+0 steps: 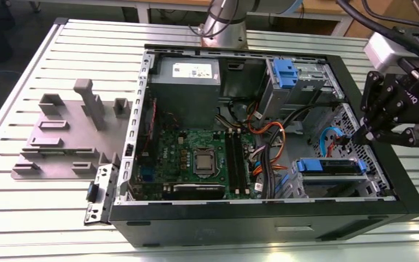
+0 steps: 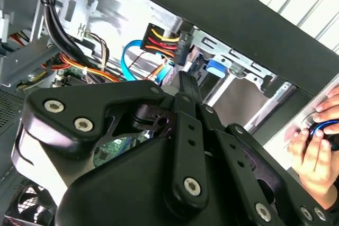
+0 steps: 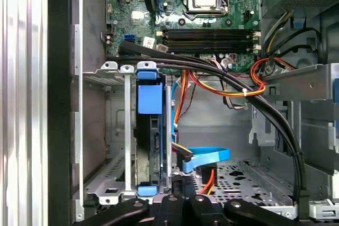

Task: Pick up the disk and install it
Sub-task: 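Insert the first disk wire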

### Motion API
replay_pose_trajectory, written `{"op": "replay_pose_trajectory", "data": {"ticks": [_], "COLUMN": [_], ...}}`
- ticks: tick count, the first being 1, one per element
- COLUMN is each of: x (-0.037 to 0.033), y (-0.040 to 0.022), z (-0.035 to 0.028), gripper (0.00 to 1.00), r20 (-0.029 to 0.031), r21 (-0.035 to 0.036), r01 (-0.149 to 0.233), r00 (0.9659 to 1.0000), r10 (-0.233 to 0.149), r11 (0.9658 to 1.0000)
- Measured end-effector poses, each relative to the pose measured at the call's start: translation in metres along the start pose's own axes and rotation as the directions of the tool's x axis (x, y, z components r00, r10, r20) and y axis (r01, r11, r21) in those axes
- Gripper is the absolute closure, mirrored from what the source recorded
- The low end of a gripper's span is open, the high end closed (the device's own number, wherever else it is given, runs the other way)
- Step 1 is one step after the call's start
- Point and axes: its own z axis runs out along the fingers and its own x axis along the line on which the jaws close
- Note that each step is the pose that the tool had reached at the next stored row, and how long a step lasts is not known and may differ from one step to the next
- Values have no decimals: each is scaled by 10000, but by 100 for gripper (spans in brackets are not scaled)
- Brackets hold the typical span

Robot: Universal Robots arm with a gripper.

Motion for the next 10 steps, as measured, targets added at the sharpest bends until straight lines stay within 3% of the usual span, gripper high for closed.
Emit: {"op": "replay_pose_trajectory", "data": {"ticks": [10], "x": [-94], "y": [-40], "z": [0], "gripper": [89], "r20": [-25], "r21": [-188], "r01": [-4], "r00": [10000], "r10": [4], "r11": [9998]}}
